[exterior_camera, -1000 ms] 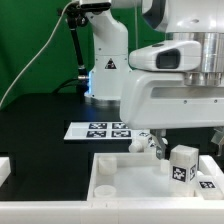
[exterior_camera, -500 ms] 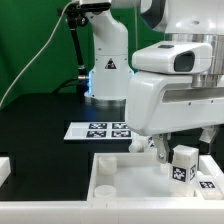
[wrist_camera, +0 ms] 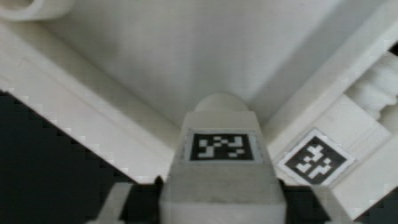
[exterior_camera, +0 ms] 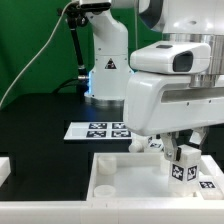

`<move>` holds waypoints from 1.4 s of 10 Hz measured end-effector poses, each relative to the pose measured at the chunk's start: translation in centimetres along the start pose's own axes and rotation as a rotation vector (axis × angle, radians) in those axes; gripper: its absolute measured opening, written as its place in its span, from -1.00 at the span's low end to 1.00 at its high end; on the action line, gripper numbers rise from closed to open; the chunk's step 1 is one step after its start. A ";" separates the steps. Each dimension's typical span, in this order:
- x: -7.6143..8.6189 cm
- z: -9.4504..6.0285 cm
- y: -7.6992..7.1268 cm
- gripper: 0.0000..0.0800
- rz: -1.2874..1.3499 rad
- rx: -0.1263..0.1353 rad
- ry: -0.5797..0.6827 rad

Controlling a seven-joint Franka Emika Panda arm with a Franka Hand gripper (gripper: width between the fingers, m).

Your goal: Assemble one leg

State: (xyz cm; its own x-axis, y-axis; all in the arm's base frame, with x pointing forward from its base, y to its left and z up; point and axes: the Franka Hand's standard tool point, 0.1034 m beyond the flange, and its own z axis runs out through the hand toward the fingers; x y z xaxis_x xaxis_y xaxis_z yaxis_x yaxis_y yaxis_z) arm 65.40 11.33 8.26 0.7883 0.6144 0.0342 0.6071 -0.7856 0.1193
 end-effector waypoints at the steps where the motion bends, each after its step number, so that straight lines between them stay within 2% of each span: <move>1: 0.0 0.0 0.0 -0.29 0.000 0.000 0.000; 4: 0.0 0.0 -0.1 -0.29 0.178 0.003 0.001; 6: 0.0 0.0 -0.2 -0.29 0.479 0.033 0.004; 9: 0.0 0.0 -0.2 -0.29 0.853 0.056 -0.002; 12: -0.4 0.0 0.0 -0.29 1.222 0.038 -0.026; 13: -0.7 0.0 0.1 -0.29 1.305 0.029 -0.041; 14: -0.8 0.0 0.4 -0.29 1.344 0.031 -0.045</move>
Offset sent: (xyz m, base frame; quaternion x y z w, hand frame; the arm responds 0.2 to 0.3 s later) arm 0.0000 0.0000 0.0000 0.0000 0.0000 0.1296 0.9916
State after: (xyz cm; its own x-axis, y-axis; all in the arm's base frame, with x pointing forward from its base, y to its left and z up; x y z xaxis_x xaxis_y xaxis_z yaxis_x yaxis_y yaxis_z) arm 64.99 10.56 8.30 0.7728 -0.6303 0.0738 -0.6319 -0.7751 -0.0032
